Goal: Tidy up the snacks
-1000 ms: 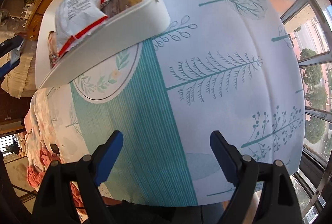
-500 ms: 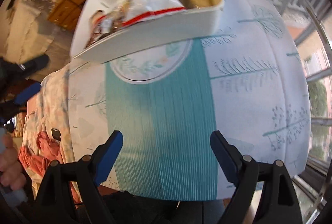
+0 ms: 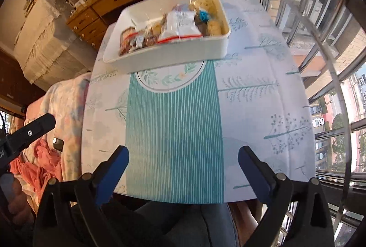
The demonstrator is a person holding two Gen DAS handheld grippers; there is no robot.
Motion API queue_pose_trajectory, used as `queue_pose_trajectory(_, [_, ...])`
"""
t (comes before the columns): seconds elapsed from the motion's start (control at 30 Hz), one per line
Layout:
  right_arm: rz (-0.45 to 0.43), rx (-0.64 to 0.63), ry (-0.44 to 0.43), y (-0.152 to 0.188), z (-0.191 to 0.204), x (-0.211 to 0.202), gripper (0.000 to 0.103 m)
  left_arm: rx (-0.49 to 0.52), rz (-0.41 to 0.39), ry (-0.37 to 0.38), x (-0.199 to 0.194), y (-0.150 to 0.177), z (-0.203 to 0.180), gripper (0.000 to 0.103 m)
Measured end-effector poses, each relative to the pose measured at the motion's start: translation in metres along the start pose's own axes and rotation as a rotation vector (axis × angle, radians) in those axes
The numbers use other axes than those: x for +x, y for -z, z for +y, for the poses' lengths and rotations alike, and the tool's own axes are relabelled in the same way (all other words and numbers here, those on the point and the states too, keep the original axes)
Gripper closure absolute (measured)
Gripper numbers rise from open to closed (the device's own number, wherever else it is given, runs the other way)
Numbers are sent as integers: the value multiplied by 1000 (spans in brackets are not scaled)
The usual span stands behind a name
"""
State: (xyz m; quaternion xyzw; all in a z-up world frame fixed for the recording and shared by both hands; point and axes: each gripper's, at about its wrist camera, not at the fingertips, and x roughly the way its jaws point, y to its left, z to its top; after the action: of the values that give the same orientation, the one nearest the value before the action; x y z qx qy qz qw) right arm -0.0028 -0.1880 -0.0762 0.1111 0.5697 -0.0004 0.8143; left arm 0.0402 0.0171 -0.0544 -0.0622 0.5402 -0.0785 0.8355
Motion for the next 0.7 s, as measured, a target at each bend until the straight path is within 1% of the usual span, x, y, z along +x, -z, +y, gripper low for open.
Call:
queue_pose_trajectory(0.07, [-20,-7,4,-2,3,-17,5,15,-20,-6,-14,-1,-2,17])
queue_pose_trajectory(0.1, [-30,-1,0,-2,4,-25,5,12,-20,4,-20,-1,-1,17])
queue_pose_trajectory(0.17, [-40,-2,-19,0,10,-40,5,2,-27,-1,-29,-1,-1,17])
queue_pose_trajectory(0.2, [-41,-18,-26,3,16,-47,5,1,-38,-16,-35,1,-1,17])
queue_pose_trajectory(0.3, [-54,-76,-18,13,33,-59,5,-20,-78,-28,-45,6,0,17])
queue_pose_trajectory(0.43, [-111,-107,2,25,47,-70,5,-66,-112,-94,-50,14,4,15])
queue_pose_trajectory(0.47, [-130,-105,14,27,48,-71,5,-74,-120,-100,-51,16,5,14])
queue_pose_trajectory(0.5, [-136,-102,20,27,48,-72,5,-78,-123,-101,-50,16,5,10])
queue_pose_trajectory(0.6, [-156,-94,34,26,46,-74,5,-54,-130,-113,-51,17,-1,1])
queue_pose_trajectory(0.67, [-179,-93,47,24,45,-77,0,-38,-147,-125,-54,16,-5,1])
queue_pose_trajectory(0.7, [-187,-96,50,24,45,-79,0,-31,-152,-129,-54,15,-8,1])
